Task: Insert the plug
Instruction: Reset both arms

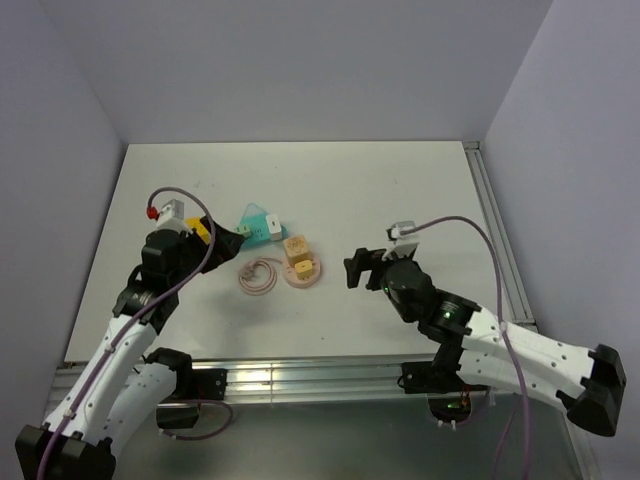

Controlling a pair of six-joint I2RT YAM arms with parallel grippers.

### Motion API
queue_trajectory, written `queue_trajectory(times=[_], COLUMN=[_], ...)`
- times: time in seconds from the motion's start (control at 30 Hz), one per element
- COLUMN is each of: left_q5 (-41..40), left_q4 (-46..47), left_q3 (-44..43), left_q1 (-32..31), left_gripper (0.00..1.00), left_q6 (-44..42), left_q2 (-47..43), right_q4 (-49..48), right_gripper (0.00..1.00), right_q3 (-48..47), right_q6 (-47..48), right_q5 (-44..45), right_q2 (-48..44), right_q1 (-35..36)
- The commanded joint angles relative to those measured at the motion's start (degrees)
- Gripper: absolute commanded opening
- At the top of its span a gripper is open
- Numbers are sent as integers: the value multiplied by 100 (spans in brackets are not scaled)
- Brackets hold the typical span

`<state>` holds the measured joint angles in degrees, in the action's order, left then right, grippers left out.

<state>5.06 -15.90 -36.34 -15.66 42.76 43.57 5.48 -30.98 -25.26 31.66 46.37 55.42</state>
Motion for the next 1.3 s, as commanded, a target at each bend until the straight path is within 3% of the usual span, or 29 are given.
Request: queue_trajectory(times=[0.0,0.17,0.43,0.67,1.27], left_q5=[-418,-480,-339,-172,-242], left_q4=[614,1141,1713,1722,1757], left_q3=[521,1470,2411,2632,2614], left_q1=[10,10,10,10,10], left_gripper=[99,100,99,99,99], left_q6=[83,197,-312,-400,-383], left_q2=[-594,-1542,-2327,-2818,-2617], right_q4=[-477,-179,323,112,-205], right_gripper=[100,100,100,100,100], right_q3=[408,830,1137,1393,1525], right_q6=[-67,-471,-1148,-1113,-902], right_q5=[700,1341,2134,2108,1905], right_q2=[-847,-1551,-1728,-1956,-1930], right_q1=[-40,-57,-57,-57,-57])
